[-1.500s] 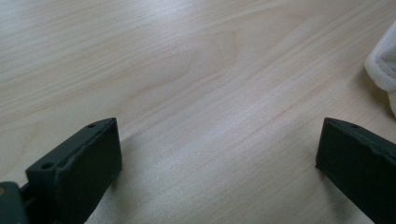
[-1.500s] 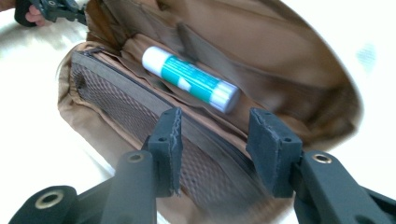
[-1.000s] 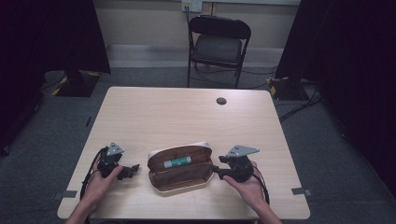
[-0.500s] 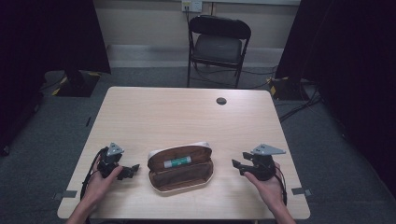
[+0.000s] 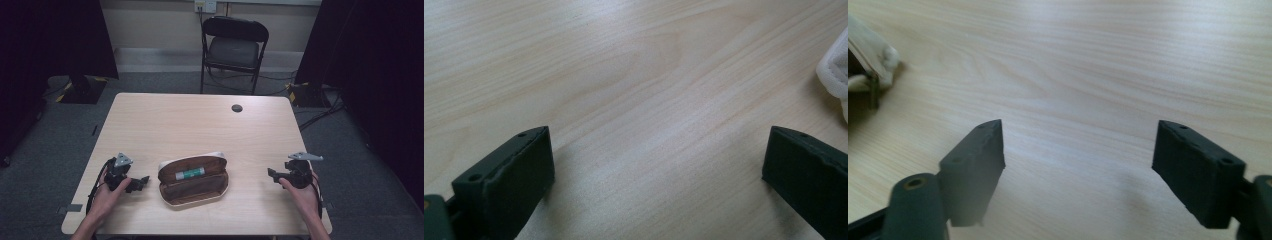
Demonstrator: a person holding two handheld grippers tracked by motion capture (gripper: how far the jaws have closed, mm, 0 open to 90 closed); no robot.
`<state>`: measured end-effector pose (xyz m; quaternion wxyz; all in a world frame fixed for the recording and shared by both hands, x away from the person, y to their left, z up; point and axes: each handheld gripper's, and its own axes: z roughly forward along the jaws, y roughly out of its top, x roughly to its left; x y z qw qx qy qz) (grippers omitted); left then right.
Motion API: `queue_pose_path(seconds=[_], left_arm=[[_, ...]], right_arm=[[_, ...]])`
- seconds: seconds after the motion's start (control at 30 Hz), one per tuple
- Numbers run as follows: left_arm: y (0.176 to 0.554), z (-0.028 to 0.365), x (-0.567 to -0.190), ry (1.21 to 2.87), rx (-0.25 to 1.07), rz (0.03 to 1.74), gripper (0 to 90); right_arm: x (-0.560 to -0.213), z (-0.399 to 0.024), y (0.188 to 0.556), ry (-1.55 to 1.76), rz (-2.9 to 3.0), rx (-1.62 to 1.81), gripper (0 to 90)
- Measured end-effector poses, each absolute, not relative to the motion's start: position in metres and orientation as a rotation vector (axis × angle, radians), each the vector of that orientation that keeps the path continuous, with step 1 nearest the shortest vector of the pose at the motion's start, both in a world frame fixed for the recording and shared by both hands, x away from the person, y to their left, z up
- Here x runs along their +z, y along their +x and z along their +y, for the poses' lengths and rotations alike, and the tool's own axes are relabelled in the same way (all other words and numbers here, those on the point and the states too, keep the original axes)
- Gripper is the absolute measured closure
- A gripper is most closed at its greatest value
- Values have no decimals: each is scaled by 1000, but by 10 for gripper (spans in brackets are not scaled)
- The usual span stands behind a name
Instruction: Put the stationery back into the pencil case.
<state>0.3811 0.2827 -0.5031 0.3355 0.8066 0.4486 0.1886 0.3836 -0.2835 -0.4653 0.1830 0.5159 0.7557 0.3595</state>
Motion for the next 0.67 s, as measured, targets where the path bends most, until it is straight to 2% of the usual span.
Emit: queue_pose_path(seconds=[0.1,0.3,0.67], left_arm=[[381,283,-503,2104,493,1171,0],[381,283,-503,2104,492,1171,0],[381,283,-503,2104,492,1171,0]], right_arm=[[-475,-293,391,1480,2129,941,161],[-491,-296,396,1489,2151,841,144],[-500,-289,390,1454,2051,880,112]])
